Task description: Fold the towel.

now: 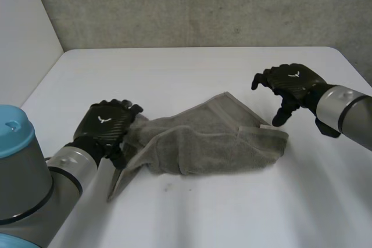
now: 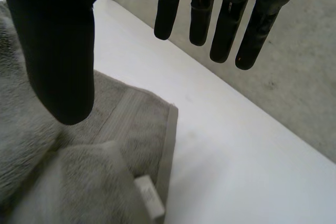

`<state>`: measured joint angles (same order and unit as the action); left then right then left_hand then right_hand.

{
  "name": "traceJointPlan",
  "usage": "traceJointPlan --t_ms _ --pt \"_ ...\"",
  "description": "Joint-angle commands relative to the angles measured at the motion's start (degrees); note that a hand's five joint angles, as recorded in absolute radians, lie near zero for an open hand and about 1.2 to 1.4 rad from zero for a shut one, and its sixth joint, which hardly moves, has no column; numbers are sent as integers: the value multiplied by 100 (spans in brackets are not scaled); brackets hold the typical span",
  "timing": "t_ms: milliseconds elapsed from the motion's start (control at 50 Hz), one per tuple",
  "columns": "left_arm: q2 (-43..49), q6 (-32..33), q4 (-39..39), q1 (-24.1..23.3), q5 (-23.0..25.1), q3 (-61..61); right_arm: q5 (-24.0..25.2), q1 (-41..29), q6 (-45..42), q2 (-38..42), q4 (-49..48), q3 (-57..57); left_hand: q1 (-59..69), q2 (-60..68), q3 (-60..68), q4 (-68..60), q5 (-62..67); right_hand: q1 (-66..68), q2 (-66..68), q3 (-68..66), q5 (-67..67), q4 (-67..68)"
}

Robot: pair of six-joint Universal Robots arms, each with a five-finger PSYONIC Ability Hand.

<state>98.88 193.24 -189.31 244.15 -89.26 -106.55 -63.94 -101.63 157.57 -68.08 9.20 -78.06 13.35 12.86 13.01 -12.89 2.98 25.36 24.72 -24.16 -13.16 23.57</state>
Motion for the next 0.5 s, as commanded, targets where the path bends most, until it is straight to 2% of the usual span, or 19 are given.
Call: traceJointPlan --t_ms 20,40,60,80,100,120,200,320,500 --pt "26 -952 70 142 -3 -279 364 -366 -971 1128 458 1098 458 507 493 -505 495 -64 -1 -56 -156 115" --pt "35 -1286 87 150 5 -305 365 -366 -974 1131 460 1100 610 659 644 -656 647 -64 -1 -56 -156 115" --pt "35 -1289 87 150 5 -305 400 -401 -1304 1357 599 1274 611 660 646 -658 648 -31 33 -89 -189 148" --pt "35 -1620 139 159 14 -340 400 -401 -1308 1359 601 1276 711 760 746 -757 748 -31 33 -89 -189 148" --pt "35 -1623 140 159 14 -341 400 -419 -1664 1559 714 1432 712 761 747 -758 749 19 83 -139 -239 198" --pt "35 -1901 218 159 23 -358 409 -445 -1981 1735 811 1529 912 961 946 -958 949 53 117 -173 -273 232" --pt "114 -2491 543 159 67 -376 400 -516 -2468 2018 864 1653 1418 1466 1452 -1464 1454 87 151 -207 -307 266" --pt "290 -2616 615 115 67 -376 427 -516 -2696 2361 821 1653 1671 1720 1705 -1717 1708 372 436 -492 -592 551" --pt "800 -2599 448 133 32 -156 426 -507 -2687 2519 794 1575 3437 3486 3472 -3483 3474 1431 1495 -1551 -1651 1610"
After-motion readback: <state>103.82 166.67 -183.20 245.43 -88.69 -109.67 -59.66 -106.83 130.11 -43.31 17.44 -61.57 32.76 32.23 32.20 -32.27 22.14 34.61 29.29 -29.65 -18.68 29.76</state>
